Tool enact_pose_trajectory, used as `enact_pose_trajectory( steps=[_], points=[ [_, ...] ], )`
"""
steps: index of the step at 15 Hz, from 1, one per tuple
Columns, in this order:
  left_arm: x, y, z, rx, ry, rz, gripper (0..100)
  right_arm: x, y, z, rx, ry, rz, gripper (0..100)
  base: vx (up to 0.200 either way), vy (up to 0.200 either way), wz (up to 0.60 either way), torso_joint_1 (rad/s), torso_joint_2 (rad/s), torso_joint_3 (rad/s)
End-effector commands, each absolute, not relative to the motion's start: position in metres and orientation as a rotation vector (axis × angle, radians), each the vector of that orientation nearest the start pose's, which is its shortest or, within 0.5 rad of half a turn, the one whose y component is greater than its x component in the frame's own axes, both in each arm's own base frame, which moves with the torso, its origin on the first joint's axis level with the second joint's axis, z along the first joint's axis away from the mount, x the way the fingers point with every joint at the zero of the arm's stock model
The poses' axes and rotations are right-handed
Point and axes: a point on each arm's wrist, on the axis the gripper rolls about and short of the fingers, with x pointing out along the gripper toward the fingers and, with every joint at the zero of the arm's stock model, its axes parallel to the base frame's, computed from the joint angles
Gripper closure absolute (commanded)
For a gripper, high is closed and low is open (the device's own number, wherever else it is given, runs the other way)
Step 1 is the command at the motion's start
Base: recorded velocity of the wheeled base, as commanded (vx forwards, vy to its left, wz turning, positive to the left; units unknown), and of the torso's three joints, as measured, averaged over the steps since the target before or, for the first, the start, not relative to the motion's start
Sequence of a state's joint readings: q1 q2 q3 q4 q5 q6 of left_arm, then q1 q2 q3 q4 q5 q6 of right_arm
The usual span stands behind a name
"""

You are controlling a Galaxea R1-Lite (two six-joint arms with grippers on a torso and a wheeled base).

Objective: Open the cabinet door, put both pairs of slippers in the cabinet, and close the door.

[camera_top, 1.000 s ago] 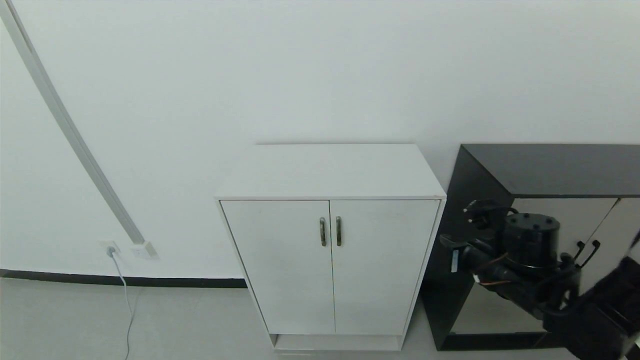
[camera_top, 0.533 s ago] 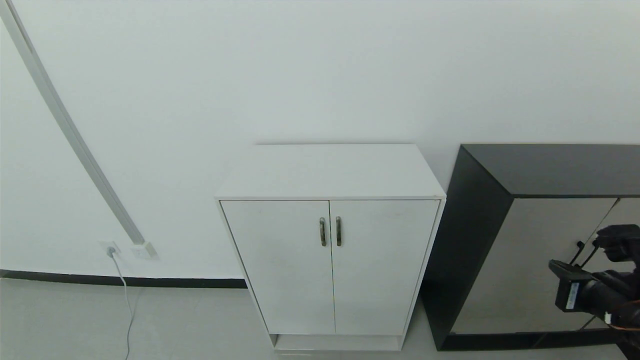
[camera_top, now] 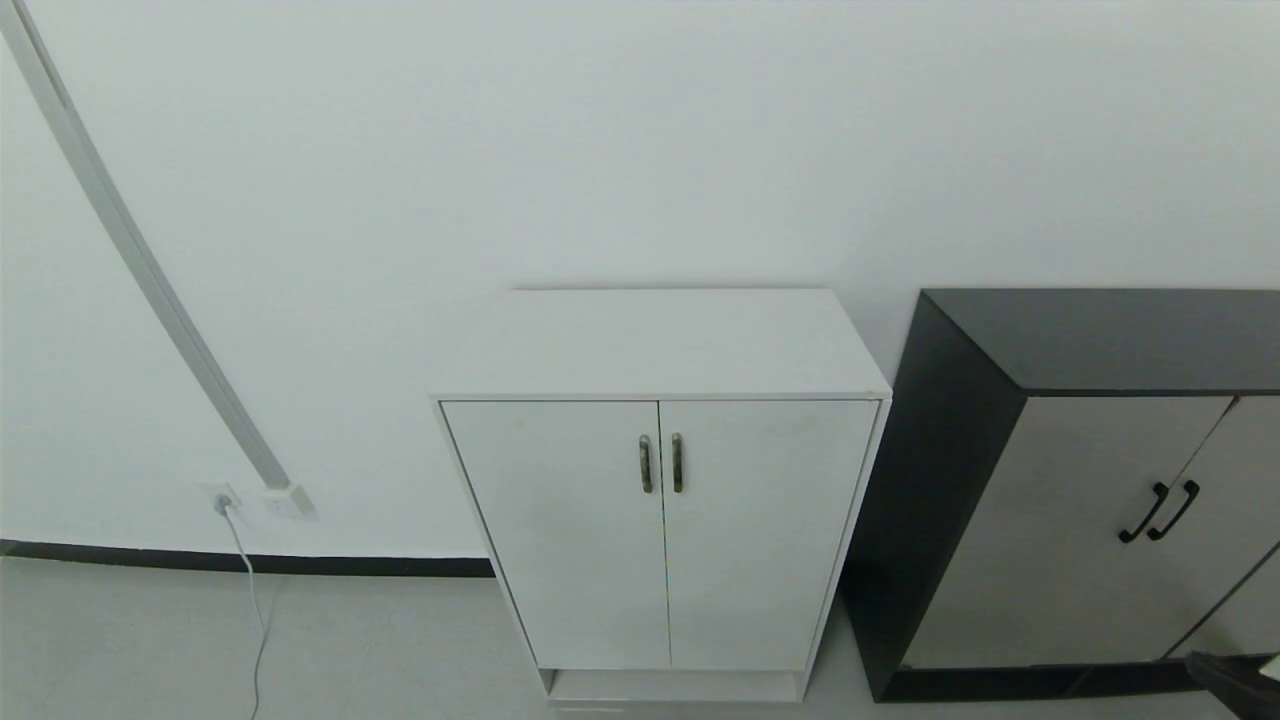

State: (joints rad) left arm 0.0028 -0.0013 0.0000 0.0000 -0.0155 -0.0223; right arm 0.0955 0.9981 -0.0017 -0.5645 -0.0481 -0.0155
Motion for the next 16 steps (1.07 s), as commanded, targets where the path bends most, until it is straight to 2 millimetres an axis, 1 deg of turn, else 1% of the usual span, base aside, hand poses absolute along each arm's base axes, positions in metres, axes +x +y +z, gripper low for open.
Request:
enact_pose_trajectory(
  steps=[1, 4, 11, 13, 16],
  points=[
    [-0.023, 0.0, 0.075, -0.023, 0.0, -0.012, 100, 0.052, 0.006, 0.101, -0.037, 0.399, 0.122, 100, 0.0, 0.0, 0.0, 0.0, 0.0, 0.0],
    [-0.023, 0.0, 0.075, -0.023, 0.0, -0.012, 100, 0.036, 0.005, 0.09, -0.037, 0.457, 0.164, 100, 0.0, 0.0, 0.0, 0.0, 0.0, 0.0],
    [-0.023, 0.0, 0.075, -0.021, 0.0, -0.012, 100, 0.018, 0.005, 0.076, -0.062, 0.548, 0.254, 100, 0.0, 0.0, 0.0, 0.0, 0.0, 0.0],
    [-0.023, 0.0, 0.075, -0.021, 0.0, -0.012, 100, 0.017, 0.005, 0.077, -0.059, 0.516, 0.252, 100, 0.0, 0.0, 0.0, 0.0, 0.0, 0.0],
    [-0.023, 0.0, 0.076, -0.021, -0.003, -0.012, 100, 0.009, 0.003, 0.078, -0.045, 0.417, 0.224, 100, 0.0, 0.0, 0.0, 0.0, 0.0, 0.0]
  ],
)
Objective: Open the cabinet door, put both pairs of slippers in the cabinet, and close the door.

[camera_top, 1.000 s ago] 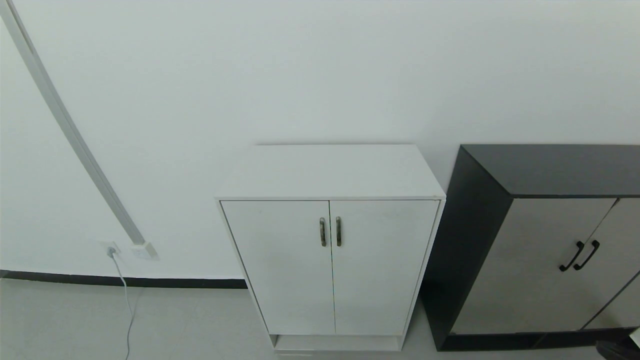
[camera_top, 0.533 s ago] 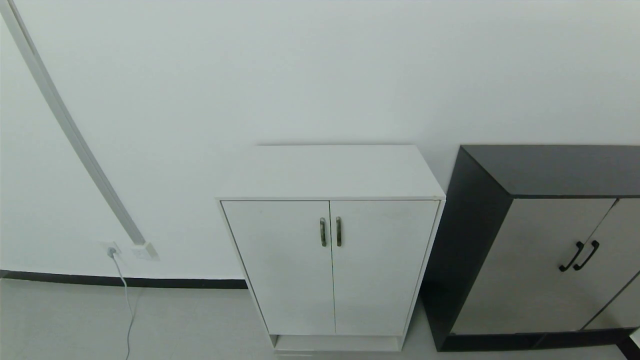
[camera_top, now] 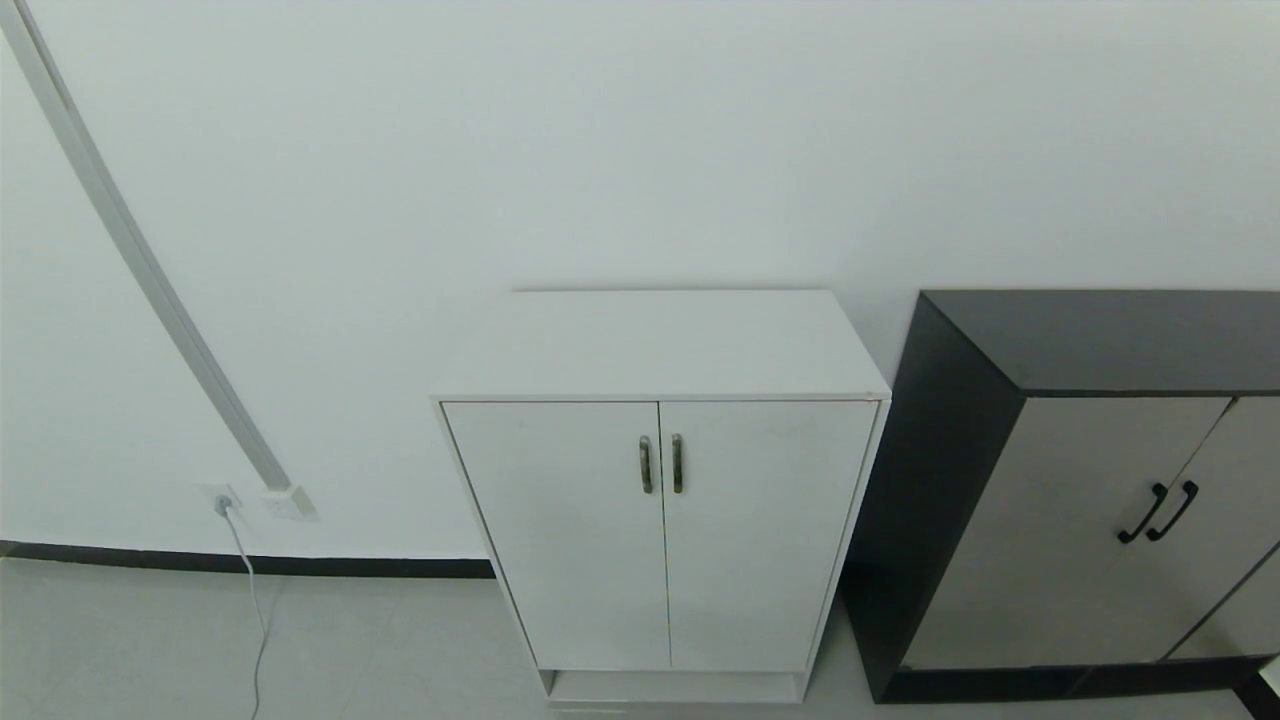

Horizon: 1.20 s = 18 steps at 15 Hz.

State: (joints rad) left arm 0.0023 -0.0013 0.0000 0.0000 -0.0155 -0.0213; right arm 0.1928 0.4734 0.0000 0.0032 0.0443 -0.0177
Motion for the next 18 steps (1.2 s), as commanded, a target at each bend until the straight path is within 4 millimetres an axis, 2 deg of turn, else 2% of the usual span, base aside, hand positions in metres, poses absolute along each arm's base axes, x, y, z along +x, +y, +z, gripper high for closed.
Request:
enact_pose_trajectory(
  steps=[1, 6, 12, 15, 18],
  points=[
    [-0.023, 0.0, 0.075, -0.021, 0.0, -0.012, 100, 0.006, 0.002, 0.078, -0.037, 0.371, 0.2, 100, 0.0, 0.0, 0.0, 0.0, 0.0, 0.0],
    [-0.023, 0.0, 0.075, -0.021, 0.0, -0.012, 100, -0.014, 0.0, 0.077, -0.005, 0.116, 0.129, 100, 0.0, 0.0, 0.0, 0.0, 0.0, 0.0],
    [-0.023, 0.0, 0.075, -0.021, 0.0, -0.012, 100, -0.016, -0.001, 0.077, 0.017, 0.097, 0.06, 100, 0.0, 0.0, 0.0, 0.0, 0.0, 0.0],
    [-0.023, 0.0, 0.075, -0.02, 0.0, -0.012, 100, -0.021, 0.0, 0.076, -0.011, 0.021, 0.0, 100, 0.0, 0.0, 0.0, 0.0, 0.0, 0.0],
    [-0.023, 0.0, 0.075, -0.021, 0.0, -0.012, 100, -0.023, 0.0, 0.076, 0.038, -0.002, -0.005, 100, 0.0, 0.0, 0.0, 0.0, 0.0, 0.0]
  ],
)
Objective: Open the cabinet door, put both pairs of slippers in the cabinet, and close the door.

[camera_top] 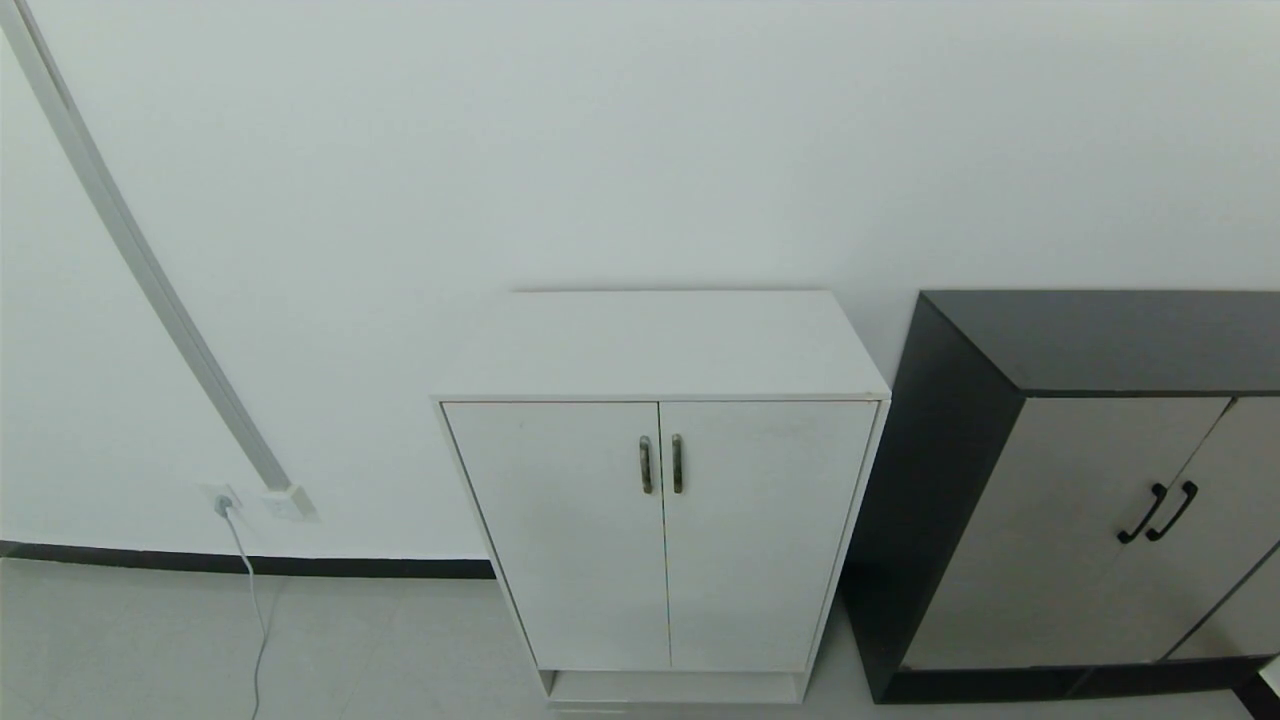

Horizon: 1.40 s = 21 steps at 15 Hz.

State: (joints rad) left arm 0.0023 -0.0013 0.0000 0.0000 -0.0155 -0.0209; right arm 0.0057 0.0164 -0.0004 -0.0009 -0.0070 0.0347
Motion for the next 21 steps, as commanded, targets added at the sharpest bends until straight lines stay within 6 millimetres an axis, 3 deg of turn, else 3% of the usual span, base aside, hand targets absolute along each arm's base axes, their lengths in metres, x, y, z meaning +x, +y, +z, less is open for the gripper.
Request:
enact_pose_trajectory(
  steps=[1, 5, 21],
  points=[
    [-0.0228, -0.0004, 0.0755, -0.02, 0.0, -0.012, 100, -0.0228, -0.0002, 0.0758, 0.063, -0.003, -0.005, 100, 0.0, 0.0, 0.0, 0.0, 0.0, 0.0],
    [-0.0228, -0.0004, 0.0755, -0.017, 0.0, -0.012, 100, -0.0229, -0.0017, 0.0766, 0.091, -0.014, -0.073, 100, 0.0, 0.0, 0.0, 0.0, 0.0, 0.0],
    [-0.0228, -0.0004, 0.0756, -0.017, -0.001, -0.012, 100, -0.0228, -0.0012, 0.0763, 0.071, -0.01, -0.055, 100, 0.0, 0.0, 0.0, 0.0, 0.0, 0.0]
  ],
)
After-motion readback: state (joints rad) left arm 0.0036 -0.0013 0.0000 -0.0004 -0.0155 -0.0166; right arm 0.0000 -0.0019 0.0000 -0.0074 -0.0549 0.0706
